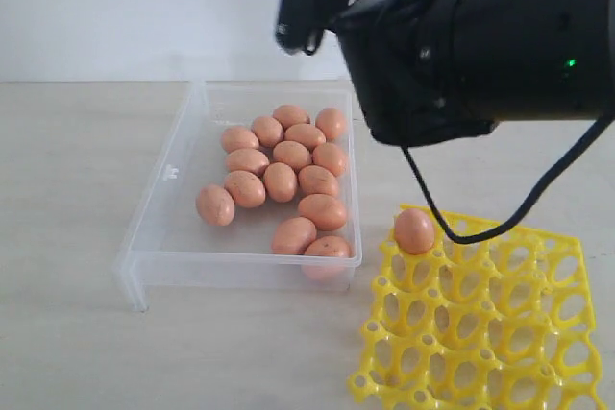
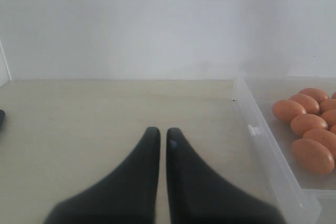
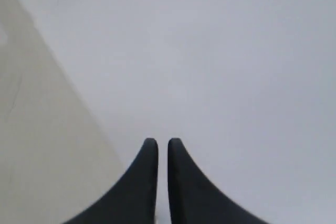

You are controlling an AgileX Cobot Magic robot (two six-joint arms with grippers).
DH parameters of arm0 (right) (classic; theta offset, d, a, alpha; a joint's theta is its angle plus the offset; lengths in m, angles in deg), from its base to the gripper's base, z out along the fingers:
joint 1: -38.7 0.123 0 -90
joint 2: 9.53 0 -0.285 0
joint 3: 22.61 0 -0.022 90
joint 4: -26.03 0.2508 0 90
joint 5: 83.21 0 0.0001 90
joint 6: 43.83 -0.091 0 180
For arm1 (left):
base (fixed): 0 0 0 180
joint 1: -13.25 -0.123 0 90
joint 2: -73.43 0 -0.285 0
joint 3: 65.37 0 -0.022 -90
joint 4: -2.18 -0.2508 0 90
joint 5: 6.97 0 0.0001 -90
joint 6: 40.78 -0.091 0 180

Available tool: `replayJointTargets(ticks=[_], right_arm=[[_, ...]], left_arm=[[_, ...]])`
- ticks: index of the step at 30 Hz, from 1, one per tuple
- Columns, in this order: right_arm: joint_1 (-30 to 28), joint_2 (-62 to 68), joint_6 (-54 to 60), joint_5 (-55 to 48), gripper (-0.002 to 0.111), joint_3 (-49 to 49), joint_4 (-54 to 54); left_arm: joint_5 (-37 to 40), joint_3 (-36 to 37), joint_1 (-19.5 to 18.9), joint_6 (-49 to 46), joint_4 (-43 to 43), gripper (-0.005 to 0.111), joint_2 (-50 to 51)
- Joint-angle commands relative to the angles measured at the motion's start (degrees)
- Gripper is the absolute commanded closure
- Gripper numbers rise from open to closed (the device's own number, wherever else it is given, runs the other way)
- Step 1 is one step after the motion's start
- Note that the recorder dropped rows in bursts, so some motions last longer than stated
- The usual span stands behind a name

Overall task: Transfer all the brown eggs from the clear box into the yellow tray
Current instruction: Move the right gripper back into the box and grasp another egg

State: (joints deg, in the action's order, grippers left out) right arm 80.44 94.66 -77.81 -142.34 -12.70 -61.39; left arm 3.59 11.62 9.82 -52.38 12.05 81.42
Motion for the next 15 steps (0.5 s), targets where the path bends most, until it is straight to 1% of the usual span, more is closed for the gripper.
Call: replayJointTargets(ticks=[1,4,5,7,8,10,11,15], right_arm=[[-5.56,-2.21,26.71,-1.51,0.108,-0.35,38.78],[-9.35,-2.92,44.85,-1.75,0.108,-2.85,63.15],[-9.98,-3.02,49.18,-1.86,0.108,-4.46,70.73],[-10.95,-2.60,59.32,-3.35,0.108,-8.45,83.39],[-10.95,-2.15,62.84,-4.83,0.108,-10.30,86.69],[-10.95,0.44,65.18,-8.95,0.108,-15.59,91.95],[-10.95,2.00,65.18,-10.47,0.108,-17.84,92.86],[-10.95,11.87,64.94,-10.84,0.108,-27.90,92.95]], left_arm=[[-0.31,0.23,0.03,-0.01,-0.09,0.103,-0.21],[-0.31,0.23,0.03,-0.01,-0.09,0.103,-0.21],[-0.31,0.23,0.03,-0.01,-0.09,0.103,-0.21],[-0.31,0.23,0.03,-0.01,-0.09,0.103,-0.21],[-0.31,0.23,0.03,-0.01,-0.09,0.103,-0.21],[-0.31,0.23,0.03,-0.01,-0.09,0.103,-0.21],[-0.31,0.23,0.03,-0.01,-0.09,0.103,-0.21],[-0.31,0.23,0.03,-0.01,-0.09,0.103,-0.21]])
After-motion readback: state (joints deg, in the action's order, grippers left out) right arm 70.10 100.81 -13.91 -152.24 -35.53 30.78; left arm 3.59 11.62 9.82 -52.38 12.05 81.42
